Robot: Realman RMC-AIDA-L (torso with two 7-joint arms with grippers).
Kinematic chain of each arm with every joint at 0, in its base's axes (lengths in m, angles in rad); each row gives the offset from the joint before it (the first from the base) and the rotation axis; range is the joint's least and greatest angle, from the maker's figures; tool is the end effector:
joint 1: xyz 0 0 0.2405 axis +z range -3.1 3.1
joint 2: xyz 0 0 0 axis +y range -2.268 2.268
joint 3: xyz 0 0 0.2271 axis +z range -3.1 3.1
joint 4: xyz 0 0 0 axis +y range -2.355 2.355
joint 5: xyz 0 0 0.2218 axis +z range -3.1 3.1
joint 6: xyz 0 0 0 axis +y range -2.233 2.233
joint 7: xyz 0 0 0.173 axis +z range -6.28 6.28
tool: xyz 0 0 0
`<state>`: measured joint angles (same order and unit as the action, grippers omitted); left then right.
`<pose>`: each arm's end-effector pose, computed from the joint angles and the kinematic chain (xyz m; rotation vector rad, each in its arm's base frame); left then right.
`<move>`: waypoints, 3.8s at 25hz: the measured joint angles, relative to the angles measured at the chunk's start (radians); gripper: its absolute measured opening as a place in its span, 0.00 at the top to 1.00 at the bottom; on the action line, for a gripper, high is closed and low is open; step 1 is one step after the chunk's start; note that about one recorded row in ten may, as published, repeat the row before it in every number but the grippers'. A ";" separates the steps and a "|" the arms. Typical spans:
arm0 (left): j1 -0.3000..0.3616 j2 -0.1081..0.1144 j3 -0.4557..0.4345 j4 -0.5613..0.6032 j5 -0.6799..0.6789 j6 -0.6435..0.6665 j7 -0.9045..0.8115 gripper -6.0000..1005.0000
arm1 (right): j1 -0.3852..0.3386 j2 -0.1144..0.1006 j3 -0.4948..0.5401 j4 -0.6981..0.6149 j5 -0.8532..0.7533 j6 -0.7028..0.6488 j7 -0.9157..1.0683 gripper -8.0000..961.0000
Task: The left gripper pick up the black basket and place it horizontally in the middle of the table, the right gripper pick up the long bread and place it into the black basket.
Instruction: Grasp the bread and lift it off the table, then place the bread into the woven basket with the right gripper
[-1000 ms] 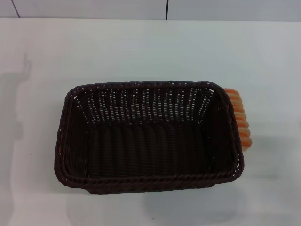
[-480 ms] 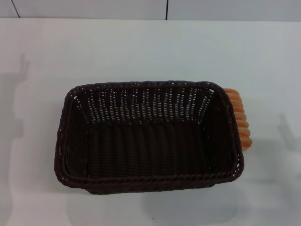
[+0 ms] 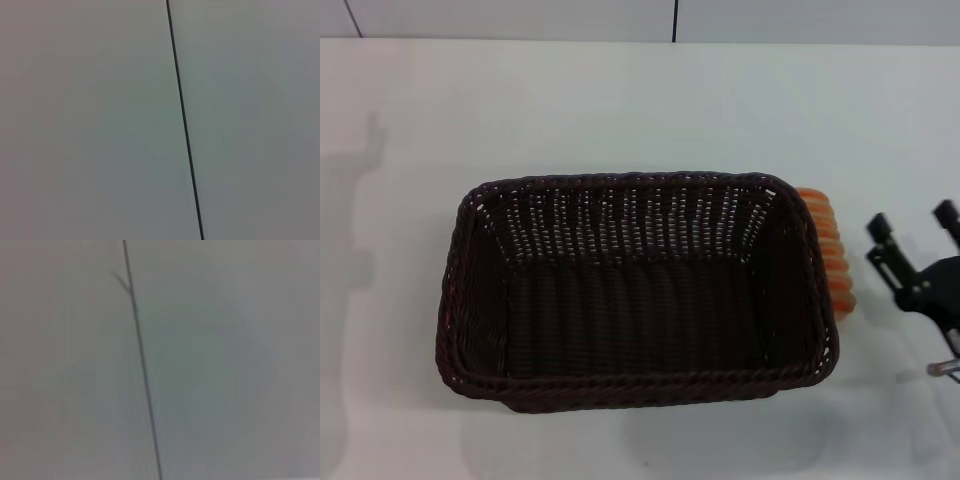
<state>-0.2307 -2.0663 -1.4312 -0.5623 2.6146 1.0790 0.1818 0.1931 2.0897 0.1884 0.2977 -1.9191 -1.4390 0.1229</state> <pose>-0.3074 0.3612 0.0772 -1.2650 -0.3399 -0.5873 0.2968 0.2438 -0.0622 -1.7235 0.5938 0.8575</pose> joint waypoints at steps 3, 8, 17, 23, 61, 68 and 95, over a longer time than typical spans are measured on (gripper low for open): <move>-0.003 0.000 0.000 0.000 0.003 -0.001 0.001 0.22 | 0.014 0.000 -0.015 0.006 0.000 0.040 0.000 0.15; -0.003 0.000 0.001 0.000 0.006 -0.001 -0.003 0.22 | 0.043 -0.002 -0.049 0.018 -0.002 0.100 0.000 0.15; -0.010 0.000 0.002 0.003 0.007 -0.006 0.001 0.22 | 0.077 -0.003 -0.050 0.025 0.000 0.184 0.000 0.15; -0.027 0.001 0.008 0.022 0.007 -0.008 0.004 0.22 | 0.098 -0.005 -0.047 0.020 0.000 0.225 0.008 0.15; -0.055 -0.001 0.011 0.056 0.007 -0.006 -0.009 0.22 | 0.073 -0.007 0.021 0.029 0.008 0.113 -0.023 0.42; -0.052 -0.001 0.012 0.056 0.007 -0.004 -0.009 0.22 | -0.037 -0.007 0.010 0.050 0.003 -0.291 -0.122 0.49; -0.038 -0.003 0.023 0.048 0.002 -0.002 -0.022 0.22 | 0.251 -0.012 -0.178 0.131 -0.130 -0.134 0.030 0.54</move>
<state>-0.2686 -2.0694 -1.4082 -0.5139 2.6167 1.0769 0.1594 0.4444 2.0781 0.0105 0.4292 -2.0494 -1.5726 0.1527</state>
